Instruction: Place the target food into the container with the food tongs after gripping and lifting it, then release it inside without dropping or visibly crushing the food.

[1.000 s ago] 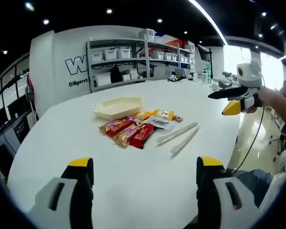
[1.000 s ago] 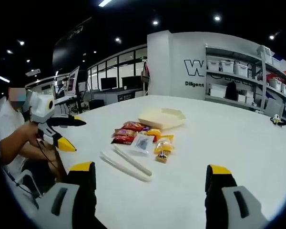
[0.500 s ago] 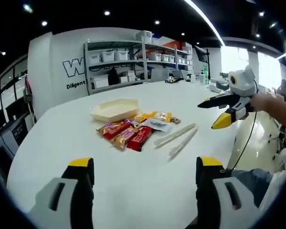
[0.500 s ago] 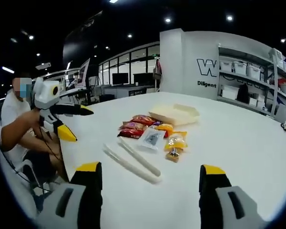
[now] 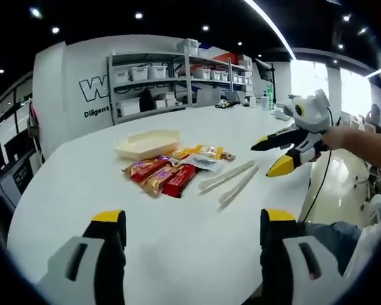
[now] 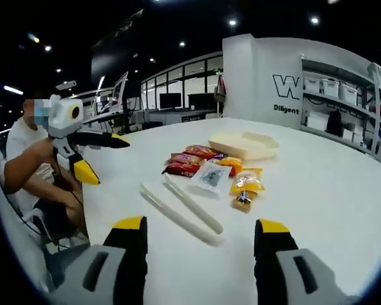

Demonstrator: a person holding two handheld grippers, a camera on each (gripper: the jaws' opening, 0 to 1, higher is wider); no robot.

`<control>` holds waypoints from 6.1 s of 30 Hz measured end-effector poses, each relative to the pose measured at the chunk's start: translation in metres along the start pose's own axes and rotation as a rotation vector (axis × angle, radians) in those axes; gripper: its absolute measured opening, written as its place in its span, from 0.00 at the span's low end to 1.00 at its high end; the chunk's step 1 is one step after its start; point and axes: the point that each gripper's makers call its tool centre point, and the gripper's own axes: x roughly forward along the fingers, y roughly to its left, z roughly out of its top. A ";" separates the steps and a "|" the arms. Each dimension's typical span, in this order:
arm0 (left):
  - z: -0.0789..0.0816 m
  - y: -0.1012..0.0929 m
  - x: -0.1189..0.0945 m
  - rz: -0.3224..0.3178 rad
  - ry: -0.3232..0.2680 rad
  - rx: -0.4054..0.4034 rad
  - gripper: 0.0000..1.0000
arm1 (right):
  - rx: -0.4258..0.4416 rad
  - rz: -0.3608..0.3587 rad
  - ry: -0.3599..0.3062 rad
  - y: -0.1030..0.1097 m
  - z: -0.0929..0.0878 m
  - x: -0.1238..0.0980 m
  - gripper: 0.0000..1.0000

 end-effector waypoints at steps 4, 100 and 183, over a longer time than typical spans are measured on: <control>0.002 0.000 0.000 0.000 -0.005 -0.001 0.86 | -0.001 0.015 0.009 0.000 -0.002 0.003 0.60; -0.023 -0.070 0.038 -0.363 0.035 0.127 0.44 | -0.247 0.383 0.005 0.063 0.003 -0.016 0.08; -0.005 -0.103 0.026 -0.605 -0.135 0.161 0.02 | 0.072 0.477 -0.212 0.078 0.093 -0.023 0.12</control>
